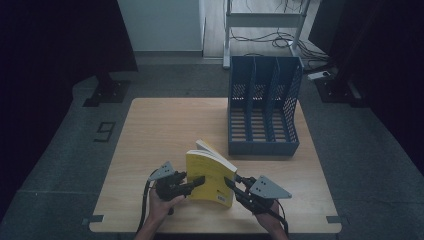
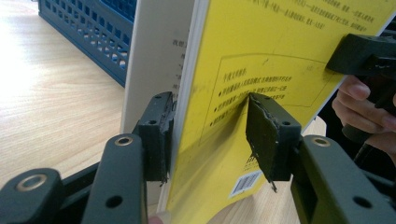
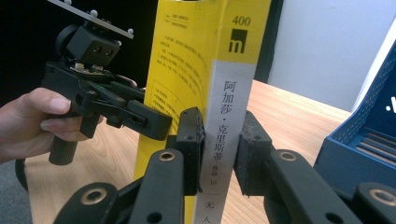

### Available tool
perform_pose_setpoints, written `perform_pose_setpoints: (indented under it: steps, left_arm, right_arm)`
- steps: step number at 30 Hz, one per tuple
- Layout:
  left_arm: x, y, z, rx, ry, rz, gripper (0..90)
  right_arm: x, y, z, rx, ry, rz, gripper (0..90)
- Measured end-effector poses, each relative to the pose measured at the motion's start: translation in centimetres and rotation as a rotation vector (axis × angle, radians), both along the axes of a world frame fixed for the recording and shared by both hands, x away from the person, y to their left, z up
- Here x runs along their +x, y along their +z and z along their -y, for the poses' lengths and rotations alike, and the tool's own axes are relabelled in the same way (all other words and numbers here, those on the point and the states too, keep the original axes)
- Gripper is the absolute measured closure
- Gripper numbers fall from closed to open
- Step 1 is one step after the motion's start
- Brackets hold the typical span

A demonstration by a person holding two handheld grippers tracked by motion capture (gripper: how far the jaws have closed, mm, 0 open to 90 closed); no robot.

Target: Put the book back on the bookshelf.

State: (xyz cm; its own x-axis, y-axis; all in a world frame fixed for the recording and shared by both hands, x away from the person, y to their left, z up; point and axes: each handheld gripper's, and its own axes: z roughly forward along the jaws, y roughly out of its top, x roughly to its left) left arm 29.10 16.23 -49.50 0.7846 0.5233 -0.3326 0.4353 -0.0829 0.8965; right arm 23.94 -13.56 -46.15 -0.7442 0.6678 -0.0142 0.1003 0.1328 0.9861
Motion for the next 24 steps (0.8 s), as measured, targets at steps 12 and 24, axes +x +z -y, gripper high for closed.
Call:
perform_pose_setpoints:
  steps: [12, 24]
  left_arm:
    - [-0.26, 0.28, -0.16, -0.008, -0.004, 0.021, 57.3]
    - [-0.67, 0.51, 0.60, 0.007, -0.044, 0.023, 58.5]
  right_arm:
    - [-0.07, 0.45, -0.02, -0.004, 0.062, -0.024, 70.8]
    - [-0.24, 0.67, -0.83, -0.053, 0.102, 0.031, 69.7]
